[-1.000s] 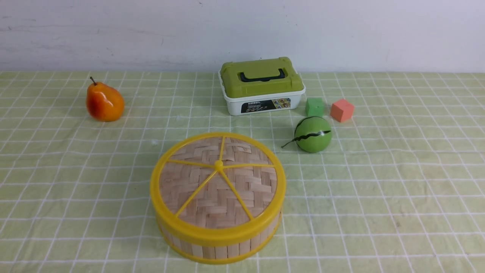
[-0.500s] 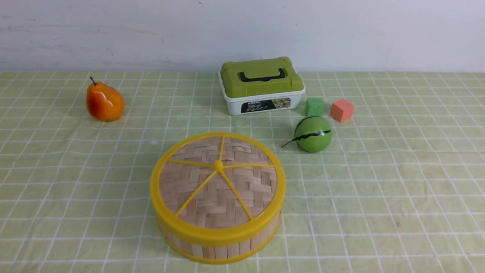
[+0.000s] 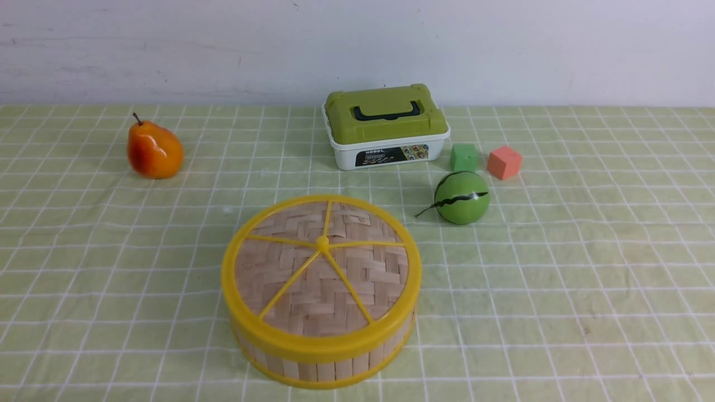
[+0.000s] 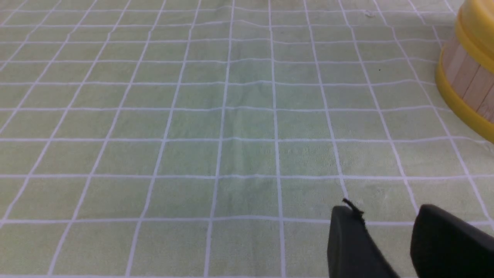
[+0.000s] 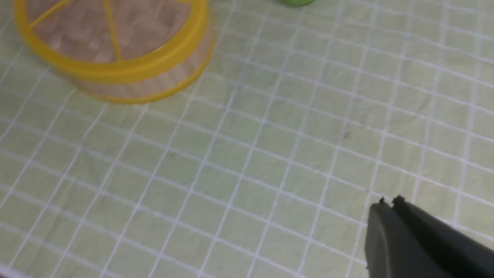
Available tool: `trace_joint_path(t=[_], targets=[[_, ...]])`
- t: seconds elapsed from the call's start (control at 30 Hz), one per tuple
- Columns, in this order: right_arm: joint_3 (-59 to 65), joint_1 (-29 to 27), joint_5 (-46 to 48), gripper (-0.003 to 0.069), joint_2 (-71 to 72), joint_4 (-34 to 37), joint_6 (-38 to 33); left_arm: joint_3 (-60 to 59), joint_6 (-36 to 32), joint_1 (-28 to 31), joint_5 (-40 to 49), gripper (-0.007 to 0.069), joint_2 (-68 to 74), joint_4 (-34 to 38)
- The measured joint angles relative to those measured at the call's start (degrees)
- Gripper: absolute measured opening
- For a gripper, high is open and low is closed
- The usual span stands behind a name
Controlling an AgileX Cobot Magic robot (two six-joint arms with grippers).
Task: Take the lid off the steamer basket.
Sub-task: Use the right arm to lift the lid of the steamer
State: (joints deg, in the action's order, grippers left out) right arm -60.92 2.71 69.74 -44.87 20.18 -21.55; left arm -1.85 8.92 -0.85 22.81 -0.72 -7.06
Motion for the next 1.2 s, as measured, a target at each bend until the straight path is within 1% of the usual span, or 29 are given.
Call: trace_joint_path(t=[0.03, 0.07, 0.1, 0.13, 0.2, 0.23, 0.33, 0.37, 0.4, 0.43, 0.5, 0.57, 0.63, 0.7, 0.77, 0.9, 1.0, 1.07, 1.2], targets=[[-0.87, 0.88, 0.54, -0.0022, -0.57, 0.25, -0.14, 0.00, 0.00, 0.00, 0.00, 0.0239, 0.00, 0.00], [-4.23, 4.55, 1.64, -0.0022, -5.46, 0.65, -1.27, 0.00, 0.00, 0.00, 0.00, 0.0239, 0.00, 0.00], [-5.04, 5.48, 1.78, -0.0022, -5.98, 0.65, -1.39, 0.00, 0.00, 0.00, 0.00, 0.0239, 0.00, 0.00], [-7.75, 8.65, 1.95, -0.0020, -9.59, 0.42, -1.80, 0.00, 0.00, 0.00, 0.00, 0.0239, 0.00, 0.00], [-11.43, 13.04, 1.95, -0.0013, -14.60, -0.90, -1.36, 0.00, 0.00, 0.00, 0.00, 0.0239, 0.00, 0.00], [-12.50, 14.40, 1.95, -0.0011, -16.58, -1.30, -0.66, 0.00, 0.00, 0.00, 0.00, 0.0239, 0.00, 0.00], [-17.81, 21.90, 2.00, 0.0000, -24.63, -5.33, 3.15, 0.00, 0.00, 0.00, 0.00, 0.0239, 0.00, 0.00], [-18.15, 22.38, 2.00, 0.0000, -25.15, -5.94, 3.38, 0.00, 0.00, 0.00, 0.00, 0.0239, 0.00, 0.00], [-20.81, 26.16, 2.00, 0.0004, -29.26, -8.06, 5.09, 0.00, 0.00, 0.00, 0.00, 0.0239, 0.00, 0.00], [-21.50, 27.07, 2.00, 0.0005, -29.78, -8.64, 5.29, 0.00, 0.00, 0.00, 0.00, 0.0239, 0.00, 0.00], [-25.60, 31.46, 1.95, 0.0012, -35.96, -11.76, 7.11, 0.00, 0.00, 0.00, 0.00, 0.0239, 0.00, 0.00], [-29.33, 34.25, 1.89, 0.0023, -40.59, -13.97, 7.91, 0.00, 0.00, 0.00, 0.00, 0.0239, 0.00, 0.00], [-33.68, 35.66, 1.84, 0.0049, -45.15, -14.75, 8.70, 0.00, 0.00, 0.00, 0.00, 0.0239, 0.00, 0.00], [-37.90, 36.16, 1.63, 0.0097, -50.09, -14.75, 8.93, 0.00, 0.00, 0.00, 0.00, 0.0239, 0.00, 0.00], [-41.36, 36.21, 0.87, 0.0160, -54.75, -14.10, 9.22, 0.00, 0.00, 0.00, 0.00, 0.0239, 0.00, 0.00], [-48.00, 36.29, -4.14, 0.0340, -63.26, -13.09, 12.21, 0.00, 0.00, 0.00, 0.00, 0.0239, 0.00, 0.00], [-51.28, 36.61, -7.30, 0.0433, -68.13, -13.04, 14.17, 0.00, 0.00, 0.00, 0.00, 0.0239, 0.00, 0.00], [-52.41, 36.74, -8.88, 0.0461, -70.80, -13.04, 14.80, 0.00, 0.00, 0.00, 0.00, 0.0239, 0.00, 0.00], [-52.66, 36.73, -10.61, 0.0465, -74.64, -12.87, 15.07, 0.00, 0.00, 0.00, 0.00, 0.0239, 0.00, 0.00]])
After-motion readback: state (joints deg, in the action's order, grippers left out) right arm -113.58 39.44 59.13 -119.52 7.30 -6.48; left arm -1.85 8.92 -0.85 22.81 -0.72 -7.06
